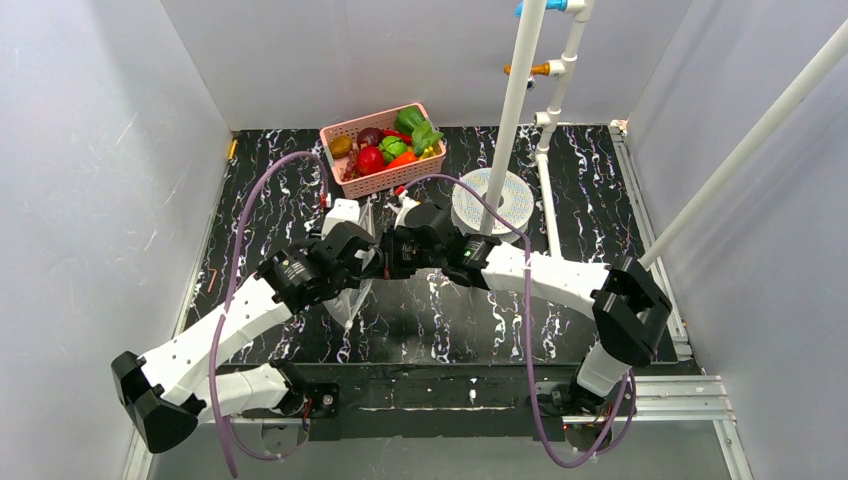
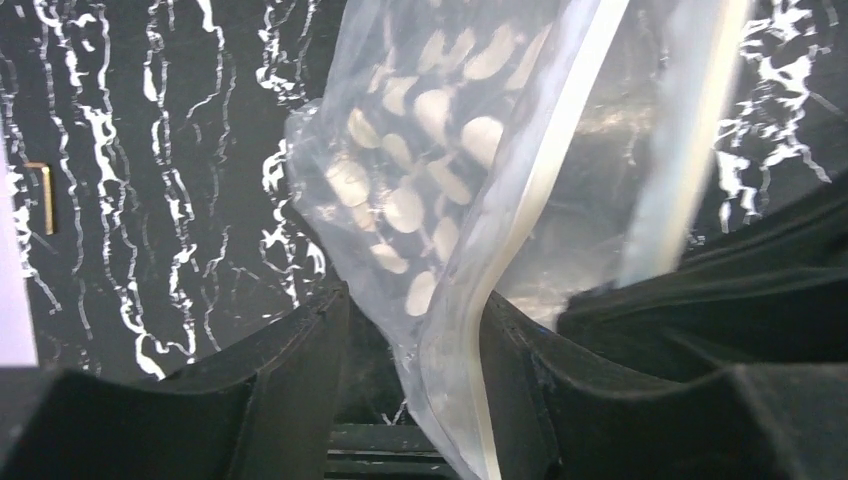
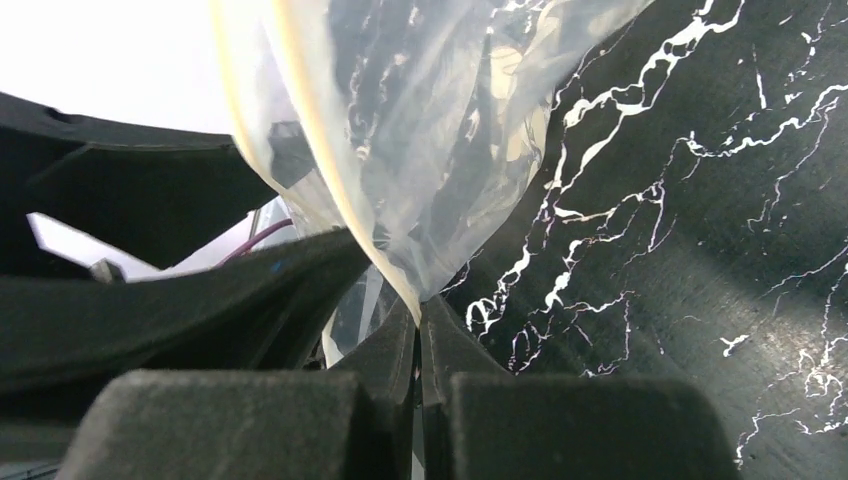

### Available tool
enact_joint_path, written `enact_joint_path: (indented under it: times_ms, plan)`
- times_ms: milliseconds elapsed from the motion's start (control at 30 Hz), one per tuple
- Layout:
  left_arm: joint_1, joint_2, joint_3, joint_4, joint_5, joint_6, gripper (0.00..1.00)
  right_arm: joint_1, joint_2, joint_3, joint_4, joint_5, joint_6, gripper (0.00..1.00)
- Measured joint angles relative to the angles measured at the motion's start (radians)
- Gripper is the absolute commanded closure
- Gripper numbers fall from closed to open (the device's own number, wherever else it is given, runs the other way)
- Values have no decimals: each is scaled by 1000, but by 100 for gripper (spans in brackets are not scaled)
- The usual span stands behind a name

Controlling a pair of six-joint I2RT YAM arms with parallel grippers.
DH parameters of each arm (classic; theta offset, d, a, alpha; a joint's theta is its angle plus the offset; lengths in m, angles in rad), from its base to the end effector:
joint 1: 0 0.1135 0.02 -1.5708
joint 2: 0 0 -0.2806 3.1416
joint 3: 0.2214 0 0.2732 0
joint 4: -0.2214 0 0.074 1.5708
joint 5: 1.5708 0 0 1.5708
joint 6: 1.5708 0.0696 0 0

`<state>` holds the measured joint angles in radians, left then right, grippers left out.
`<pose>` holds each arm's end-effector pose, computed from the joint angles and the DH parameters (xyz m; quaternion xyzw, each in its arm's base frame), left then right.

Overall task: Place the food in the zip-top bag and seal the zipper
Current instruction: Open the zipper of the food storage bag.

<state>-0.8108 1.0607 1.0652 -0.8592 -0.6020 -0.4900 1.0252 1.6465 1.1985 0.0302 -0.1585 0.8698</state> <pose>0.1908 -0.1435 0.3205 0.0403 0.8996 0.0183 0.4345 0.2178 0.3800 0.2740 -0.1079 0.8299 0.4799 0.2633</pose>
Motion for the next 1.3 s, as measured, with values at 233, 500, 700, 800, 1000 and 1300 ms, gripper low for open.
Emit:
enact_joint_path:
  times_ms: [233,500,700,800,1000,1300]
  plan:
    - [0,-65,-34,-31,-31,7,45,4,-38,-21,-3,-2,-9,99]
    - [0,-106,-34,-39,10,3,29,50,-14,46,-46,-9,-59,99]
    - [5,-87,2,-63,-1,20,23,77,2,105,-92,11,-92,99]
    - [5,-67,27,-54,2,24,23,78,2,105,-109,22,-91,99]
    - [3,-50,45,-49,15,29,38,88,2,105,-119,34,-88,99]
    - [3,-95,67,-127,21,40,39,90,2,107,-128,63,-89,99]
